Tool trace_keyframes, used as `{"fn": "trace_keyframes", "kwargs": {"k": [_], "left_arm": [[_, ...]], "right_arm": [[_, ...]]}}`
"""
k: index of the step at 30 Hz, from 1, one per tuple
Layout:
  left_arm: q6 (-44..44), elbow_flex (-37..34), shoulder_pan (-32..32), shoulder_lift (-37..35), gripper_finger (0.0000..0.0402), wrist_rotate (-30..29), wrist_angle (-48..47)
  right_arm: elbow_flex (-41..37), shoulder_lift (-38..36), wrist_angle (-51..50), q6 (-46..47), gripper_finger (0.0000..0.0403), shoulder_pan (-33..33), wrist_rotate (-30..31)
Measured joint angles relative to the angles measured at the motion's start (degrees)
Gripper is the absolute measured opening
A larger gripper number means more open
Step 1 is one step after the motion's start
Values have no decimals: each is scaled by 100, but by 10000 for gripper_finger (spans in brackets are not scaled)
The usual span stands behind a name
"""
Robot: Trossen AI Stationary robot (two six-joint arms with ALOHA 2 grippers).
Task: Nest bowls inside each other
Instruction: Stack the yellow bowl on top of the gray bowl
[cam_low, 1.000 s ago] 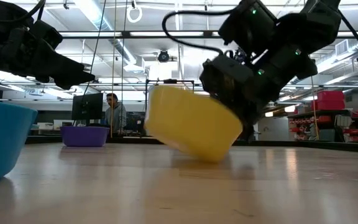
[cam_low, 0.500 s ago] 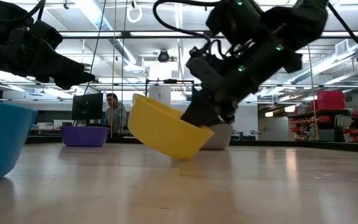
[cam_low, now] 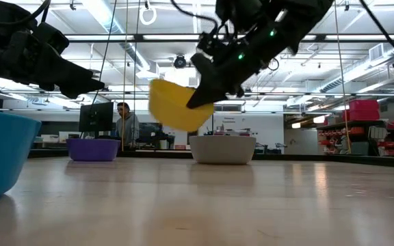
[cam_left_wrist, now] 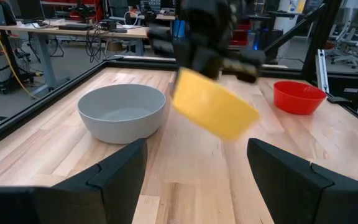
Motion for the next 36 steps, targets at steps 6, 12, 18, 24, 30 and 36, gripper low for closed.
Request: {"fn": "trace_keyframes", "kwargs": {"k": [6, 12, 18, 24, 30, 36], "left_arm": [[0, 0, 0, 2, 286, 3, -2], [1, 0, 0, 8, 286, 13, 0], [26, 0, 0, 11, 286, 13, 2], [96, 0, 0, 11, 286, -16, -7], [111, 0, 0, 11, 286, -26, -9], [111, 0, 0, 11, 286, -28, 7]], "right_arm": [[-4, -896, -900, -261, 2, -87, 632], [-2, -1149, -1197, -429, 2, -446, 732], [-84, -986, -1216, -432, 2, -929, 774], [-598, -996, -676, -386, 2, -1290, 725], [-1043, -1001, -240, -195, 2, -1427, 545], [-1203, -1001, -166, -21, 2, -1572, 205]]}}
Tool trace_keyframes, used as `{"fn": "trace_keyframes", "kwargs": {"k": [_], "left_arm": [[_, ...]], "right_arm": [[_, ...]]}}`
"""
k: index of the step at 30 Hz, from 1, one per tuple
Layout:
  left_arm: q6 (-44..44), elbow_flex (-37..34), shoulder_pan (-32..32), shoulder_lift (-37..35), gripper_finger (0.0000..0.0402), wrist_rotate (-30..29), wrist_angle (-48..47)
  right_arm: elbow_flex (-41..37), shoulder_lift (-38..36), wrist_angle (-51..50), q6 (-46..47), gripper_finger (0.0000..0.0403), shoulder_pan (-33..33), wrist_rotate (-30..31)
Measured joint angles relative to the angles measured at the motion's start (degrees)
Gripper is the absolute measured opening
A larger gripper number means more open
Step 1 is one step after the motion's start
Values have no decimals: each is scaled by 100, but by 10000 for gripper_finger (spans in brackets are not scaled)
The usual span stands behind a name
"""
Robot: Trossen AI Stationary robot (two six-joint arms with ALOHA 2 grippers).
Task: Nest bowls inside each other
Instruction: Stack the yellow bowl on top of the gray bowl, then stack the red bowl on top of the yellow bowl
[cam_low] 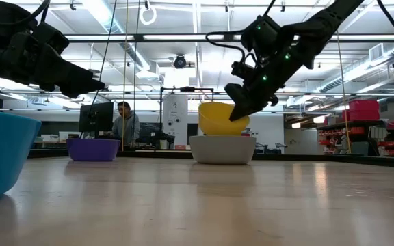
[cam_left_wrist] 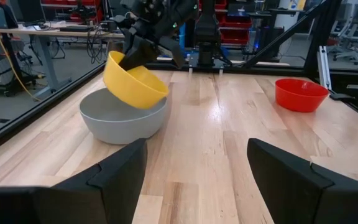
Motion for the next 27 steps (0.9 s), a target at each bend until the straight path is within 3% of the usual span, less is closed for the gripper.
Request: {"fn": "trace_keyframes", "kwargs": {"k": [16, 27], "left_arm": [[0, -2, 0, 0, 286, 0, 11], [-2, -2, 0, 0, 286, 0, 13]], "right_arm": [[-44, 284, 37, 297, 10, -234, -689], [-45, 284, 38, 360, 156, -366, -741]]}}
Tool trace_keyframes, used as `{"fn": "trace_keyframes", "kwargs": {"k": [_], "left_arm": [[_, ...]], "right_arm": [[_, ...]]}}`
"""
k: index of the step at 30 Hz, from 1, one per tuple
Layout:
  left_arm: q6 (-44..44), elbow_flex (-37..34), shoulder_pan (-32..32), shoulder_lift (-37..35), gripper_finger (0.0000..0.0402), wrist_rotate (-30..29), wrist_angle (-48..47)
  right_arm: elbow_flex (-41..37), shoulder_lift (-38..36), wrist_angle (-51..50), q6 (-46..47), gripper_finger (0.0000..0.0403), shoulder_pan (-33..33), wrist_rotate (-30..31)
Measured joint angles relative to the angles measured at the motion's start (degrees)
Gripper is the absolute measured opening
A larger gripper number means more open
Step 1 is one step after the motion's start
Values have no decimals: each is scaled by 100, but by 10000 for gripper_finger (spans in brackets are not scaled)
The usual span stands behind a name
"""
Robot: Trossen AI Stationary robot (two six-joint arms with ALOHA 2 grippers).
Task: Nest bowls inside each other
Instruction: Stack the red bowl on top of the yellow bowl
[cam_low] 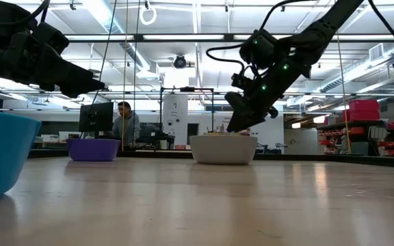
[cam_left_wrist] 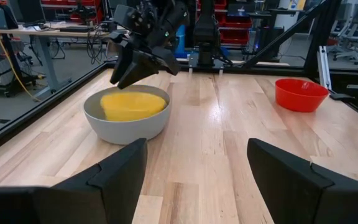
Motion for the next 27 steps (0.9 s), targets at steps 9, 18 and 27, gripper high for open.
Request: {"fn": "trace_keyframes", "kwargs": {"k": [9, 18, 27], "left_arm": [[43, 0, 0, 0, 286, -2, 0], [43, 0, 0, 0, 286, -2, -7], [23, 2, 0, 0, 286, -2, -20]], "right_arm": [[2, 0, 512, -89, 221, 128, 17], [206, 0, 1054, -273, 211, 1080, -438], [229, -366, 528, 406, 217, 2876, -82]]}}
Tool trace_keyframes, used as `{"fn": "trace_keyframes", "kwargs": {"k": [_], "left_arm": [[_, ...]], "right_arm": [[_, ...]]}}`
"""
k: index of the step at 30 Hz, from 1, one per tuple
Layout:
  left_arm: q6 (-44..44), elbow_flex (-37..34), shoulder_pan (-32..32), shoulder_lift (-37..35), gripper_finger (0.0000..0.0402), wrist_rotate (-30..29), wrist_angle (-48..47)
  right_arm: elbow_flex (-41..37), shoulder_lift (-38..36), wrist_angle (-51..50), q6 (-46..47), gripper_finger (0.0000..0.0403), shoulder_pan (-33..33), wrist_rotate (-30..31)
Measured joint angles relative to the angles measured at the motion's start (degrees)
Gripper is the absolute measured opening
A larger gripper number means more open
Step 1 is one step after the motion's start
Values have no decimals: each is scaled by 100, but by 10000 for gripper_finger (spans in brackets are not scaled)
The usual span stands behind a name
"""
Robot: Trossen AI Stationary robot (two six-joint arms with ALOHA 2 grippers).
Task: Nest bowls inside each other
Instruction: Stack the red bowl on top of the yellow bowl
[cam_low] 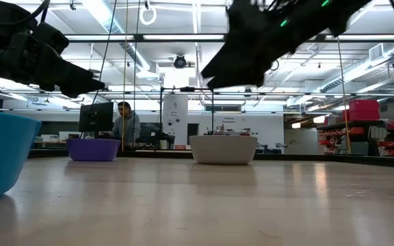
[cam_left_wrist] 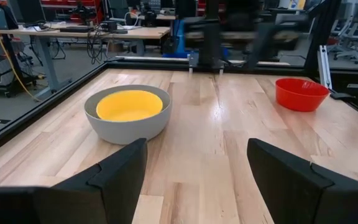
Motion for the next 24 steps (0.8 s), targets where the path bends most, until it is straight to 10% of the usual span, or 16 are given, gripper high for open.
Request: {"fn": "trace_keyframes", "kwargs": {"k": [24], "left_arm": [[-80, 0, 0, 63, 286, 26, 1]], "right_arm": [[4, -1120, -4112, 5826, 229, 3145, 1055]]}}
